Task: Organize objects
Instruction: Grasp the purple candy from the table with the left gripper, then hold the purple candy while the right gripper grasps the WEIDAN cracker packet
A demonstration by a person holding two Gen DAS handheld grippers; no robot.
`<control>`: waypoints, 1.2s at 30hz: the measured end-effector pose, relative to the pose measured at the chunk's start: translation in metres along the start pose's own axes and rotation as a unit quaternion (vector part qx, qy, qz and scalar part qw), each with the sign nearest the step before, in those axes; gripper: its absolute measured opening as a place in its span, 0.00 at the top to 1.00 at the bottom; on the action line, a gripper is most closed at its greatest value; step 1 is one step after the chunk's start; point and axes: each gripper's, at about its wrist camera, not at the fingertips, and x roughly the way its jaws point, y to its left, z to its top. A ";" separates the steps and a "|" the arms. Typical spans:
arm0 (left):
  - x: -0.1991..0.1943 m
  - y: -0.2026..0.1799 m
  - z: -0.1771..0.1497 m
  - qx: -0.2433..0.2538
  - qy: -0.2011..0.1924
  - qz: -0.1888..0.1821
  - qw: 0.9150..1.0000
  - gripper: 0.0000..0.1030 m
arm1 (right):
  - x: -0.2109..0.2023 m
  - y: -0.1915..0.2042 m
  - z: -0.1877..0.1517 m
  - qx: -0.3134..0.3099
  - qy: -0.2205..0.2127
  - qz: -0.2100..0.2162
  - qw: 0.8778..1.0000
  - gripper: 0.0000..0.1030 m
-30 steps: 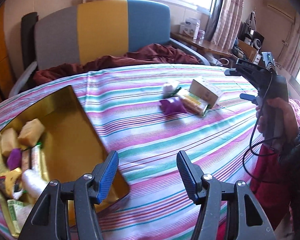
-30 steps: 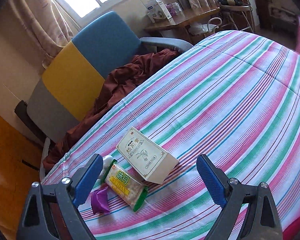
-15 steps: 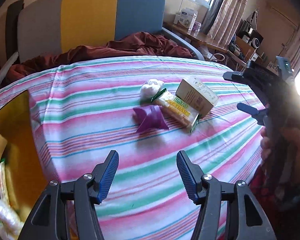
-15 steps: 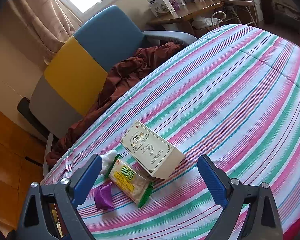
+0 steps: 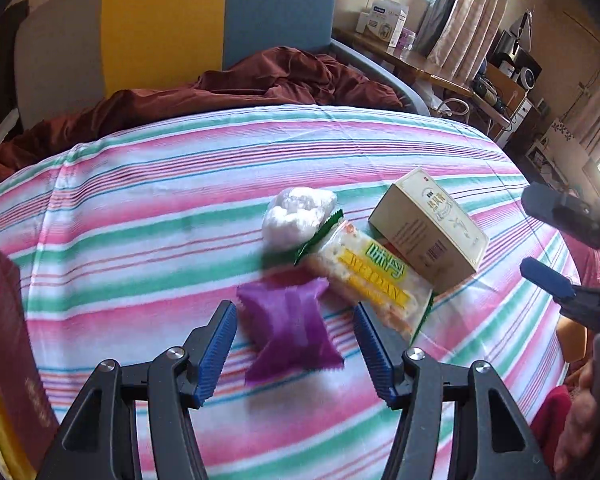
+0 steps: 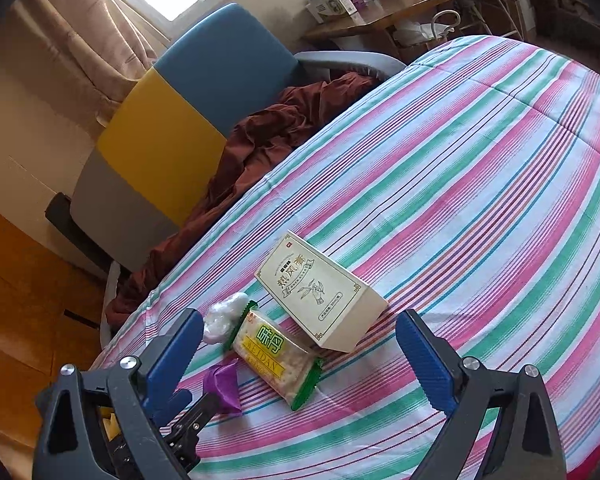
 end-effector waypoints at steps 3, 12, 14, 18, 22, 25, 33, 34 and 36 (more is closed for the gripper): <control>0.015 -0.002 0.006 0.011 0.003 0.005 1.000 0.45 | 0.003 0.000 0.001 0.001 0.006 0.001 1.000 0.05; -0.009 0.002 -0.045 0.006 -0.029 -0.011 1.000 0.63 | 0.005 0.005 0.000 -0.015 0.005 -0.003 1.000 0.05; -0.022 0.000 -0.065 0.003 -0.034 -0.013 0.999 0.63 | 0.006 0.008 0.000 -0.024 0.005 -0.003 1.000 0.05; -0.042 -0.011 -0.104 0.033 -0.055 -0.002 0.998 0.63 | 0.010 0.017 -0.004 -0.052 0.012 -0.005 0.999 0.05; -0.046 -0.017 -0.121 0.073 -0.076 0.007 0.994 0.63 | 0.018 0.034 -0.013 -0.108 0.028 -0.007 0.994 0.05; -0.044 -0.011 -0.121 0.064 -0.078 -0.007 0.995 0.63 | 0.026 0.047 -0.023 -0.156 0.042 -0.014 0.987 0.05; -0.042 -0.007 -0.122 0.054 -0.084 -0.023 0.995 0.61 | 0.055 0.067 -0.052 -0.244 0.097 -0.040 0.964 0.06; -0.042 -0.006 -0.122 0.052 -0.084 -0.026 0.995 0.61 | 0.057 0.069 -0.055 -0.252 0.100 -0.043 0.962 0.06; -0.042 -0.005 -0.121 0.048 -0.084 -0.031 0.995 0.60 | 0.060 0.072 -0.058 -0.267 0.100 -0.054 0.957 0.06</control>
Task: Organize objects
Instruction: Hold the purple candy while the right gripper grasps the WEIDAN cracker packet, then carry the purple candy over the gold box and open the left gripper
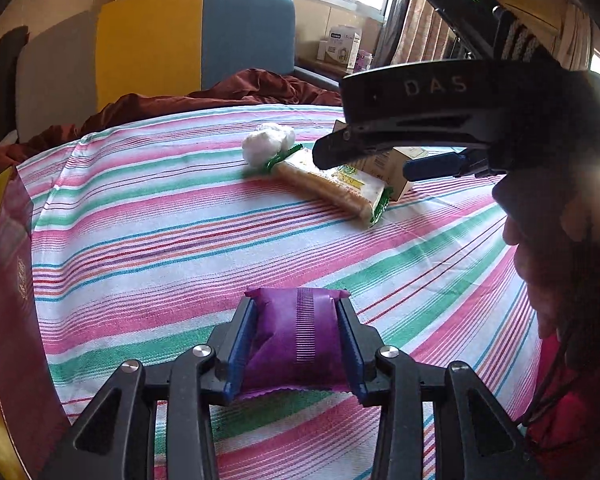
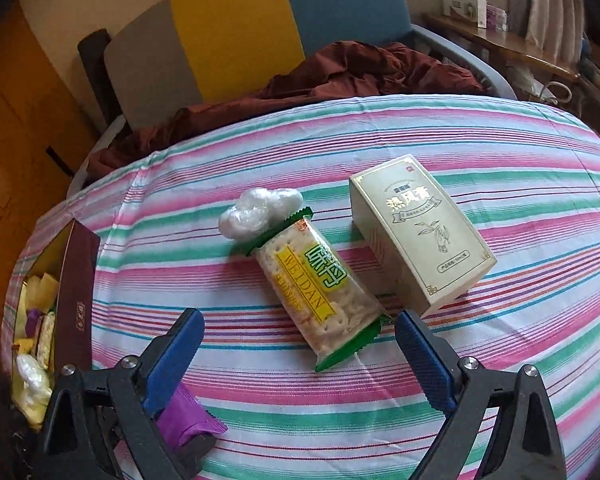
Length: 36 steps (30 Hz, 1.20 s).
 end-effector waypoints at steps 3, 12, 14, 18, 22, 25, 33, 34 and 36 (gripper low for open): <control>0.000 0.001 0.001 -0.002 -0.001 -0.003 1.000 0.60 | 0.003 0.004 0.004 -0.011 0.005 0.000 1.000 0.06; 0.000 0.006 0.000 -0.010 -0.002 -0.014 1.000 0.59 | 0.052 0.021 0.041 -0.087 0.063 -0.041 0.993 0.08; 0.000 0.008 0.001 -0.015 -0.002 -0.019 1.000 0.59 | 0.064 0.018 0.037 -0.099 0.077 -0.061 0.990 0.12; 0.000 0.009 0.001 -0.016 -0.003 -0.021 1.000 0.59 | 0.055 0.025 0.019 -0.123 0.093 -0.030 0.988 0.53; 0.000 0.008 0.001 -0.017 -0.003 -0.023 1.000 0.59 | 0.036 0.030 -0.016 -0.146 0.120 -0.020 0.982 0.53; -0.002 0.007 0.001 -0.015 -0.003 -0.021 1.000 0.59 | 0.022 0.025 -0.039 -0.132 0.132 -0.013 0.982 0.52; -0.001 0.004 0.001 -0.010 -0.002 -0.014 1.000 0.59 | 0.018 0.021 -0.052 -0.125 0.132 -0.014 0.983 0.47; -0.001 0.003 0.001 -0.008 -0.002 -0.012 1.000 0.59 | 0.018 0.021 -0.053 -0.129 0.130 -0.017 0.983 0.47; -0.001 0.003 0.000 -0.007 -0.002 -0.011 1.000 0.59 | 0.018 0.021 -0.054 -0.129 0.129 -0.017 0.983 0.47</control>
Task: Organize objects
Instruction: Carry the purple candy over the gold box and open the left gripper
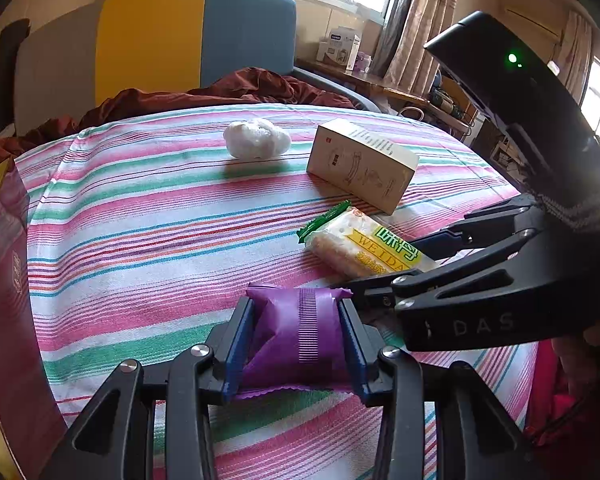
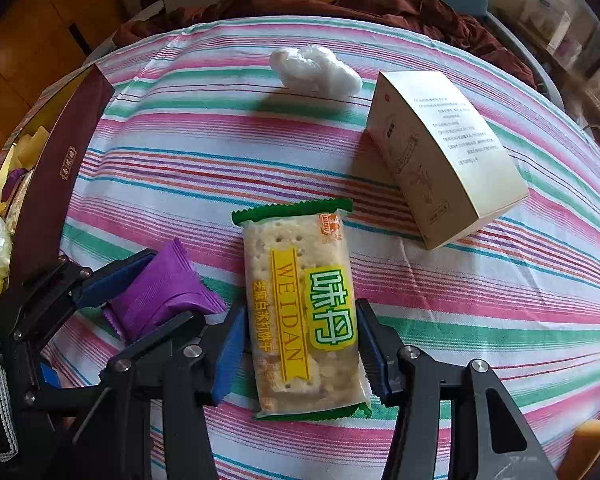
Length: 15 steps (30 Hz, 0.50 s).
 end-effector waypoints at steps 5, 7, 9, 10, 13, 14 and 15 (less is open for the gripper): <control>0.002 -0.001 0.000 0.003 0.001 0.004 1.000 0.58 | 0.001 0.001 -0.003 -0.009 -0.006 -0.005 1.000 0.47; 0.002 -0.001 0.000 0.003 0.001 0.004 1.000 0.58 | 0.001 0.000 -0.004 -0.008 -0.008 -0.003 1.000 0.47; 0.003 -0.001 0.000 0.004 0.001 0.005 1.000 0.58 | 0.001 -0.001 -0.005 -0.008 -0.010 -0.002 1.000 0.47; 0.002 -0.001 0.000 0.004 0.001 0.005 1.000 0.58 | 0.001 -0.001 -0.005 -0.009 -0.010 -0.002 1.000 0.47; 0.003 -0.002 -0.001 0.006 0.001 0.007 1.000 0.58 | 0.001 -0.001 -0.007 -0.011 -0.013 -0.002 1.000 0.47; 0.003 -0.002 -0.001 0.007 0.001 0.008 1.000 0.58 | 0.000 -0.001 -0.003 -0.012 -0.014 -0.002 1.000 0.47; 0.003 -0.002 -0.001 0.007 0.001 0.008 1.000 0.58 | -0.001 0.000 0.002 -0.014 -0.015 -0.003 1.000 0.47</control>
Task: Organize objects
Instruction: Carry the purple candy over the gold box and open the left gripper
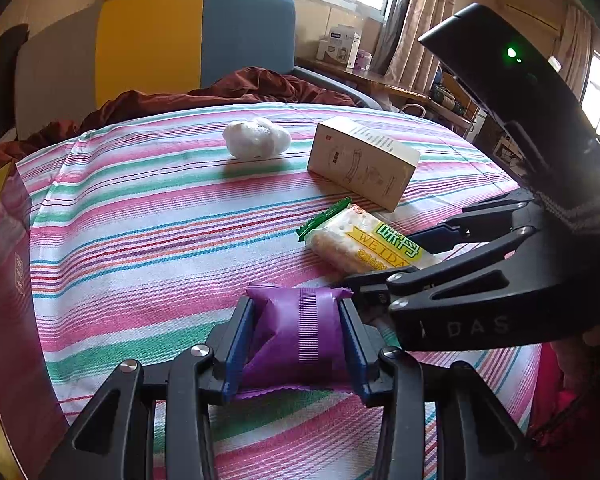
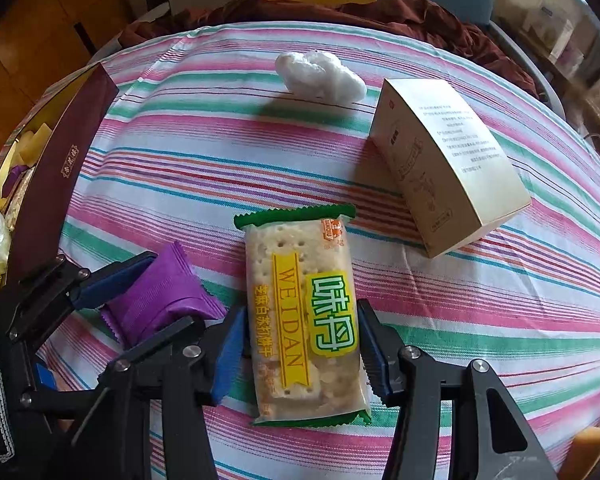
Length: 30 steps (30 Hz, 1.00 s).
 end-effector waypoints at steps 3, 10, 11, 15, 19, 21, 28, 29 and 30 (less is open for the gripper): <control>0.000 0.000 0.000 0.001 0.000 0.000 1.000 0.59 | 0.000 0.001 -0.001 -0.004 -0.001 -0.001 1.000 0.47; 0.001 0.000 0.000 0.005 -0.001 0.005 1.000 0.59 | 0.000 0.004 -0.001 -0.012 -0.003 -0.005 1.000 0.48; 0.001 -0.001 0.000 0.005 -0.001 0.006 1.000 0.59 | 0.000 0.004 0.000 -0.014 -0.004 -0.006 1.000 0.48; 0.000 -0.003 -0.001 0.012 -0.002 0.016 1.000 0.60 | -0.001 0.003 0.000 -0.016 -0.004 -0.007 1.000 0.49; -0.001 -0.004 -0.001 0.017 0.000 0.023 1.000 0.60 | 0.002 0.003 0.003 -0.014 -0.003 -0.005 1.000 0.47; -0.003 -0.005 -0.001 0.016 0.004 0.026 1.000 0.62 | 0.002 0.005 0.003 -0.019 -0.005 -0.009 1.000 0.47; -0.039 -0.004 -0.002 0.006 -0.007 0.012 1.000 0.65 | 0.002 0.007 0.002 -0.029 -0.016 -0.014 0.999 0.48; -0.049 -0.005 -0.001 0.007 -0.014 0.010 1.000 0.65 | 0.002 0.008 0.002 -0.030 -0.017 -0.015 0.999 0.48; -0.059 -0.004 -0.001 0.006 -0.022 0.004 1.000 0.65 | 0.001 0.008 0.002 -0.031 -0.019 -0.016 0.999 0.48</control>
